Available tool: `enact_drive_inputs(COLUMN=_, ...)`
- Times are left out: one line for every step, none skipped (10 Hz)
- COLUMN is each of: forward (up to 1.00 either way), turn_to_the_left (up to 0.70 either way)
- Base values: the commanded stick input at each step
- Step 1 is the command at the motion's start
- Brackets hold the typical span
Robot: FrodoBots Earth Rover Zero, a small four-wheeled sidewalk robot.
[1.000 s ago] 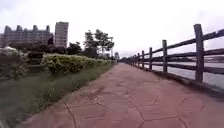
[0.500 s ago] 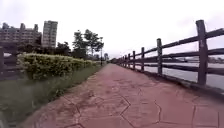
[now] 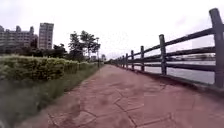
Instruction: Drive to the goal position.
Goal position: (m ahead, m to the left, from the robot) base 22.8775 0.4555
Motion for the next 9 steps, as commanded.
enact_drive_inputs(forward=1.00, turn_to_the_left=0.00)
enact_drive_inputs(forward=1.00, turn_to_the_left=0.00)
enact_drive_inputs(forward=1.00, turn_to_the_left=0.00)
enact_drive_inputs(forward=1.00, turn_to_the_left=0.00)
enact_drive_inputs(forward=1.00, turn_to_the_left=0.00)
enact_drive_inputs(forward=1.00, turn_to_the_left=0.00)
enact_drive_inputs(forward=1.00, turn_to_the_left=0.00)
enact_drive_inputs(forward=1.00, turn_to_the_left=0.00)
enact_drive_inputs(forward=1.00, turn_to_the_left=0.00)
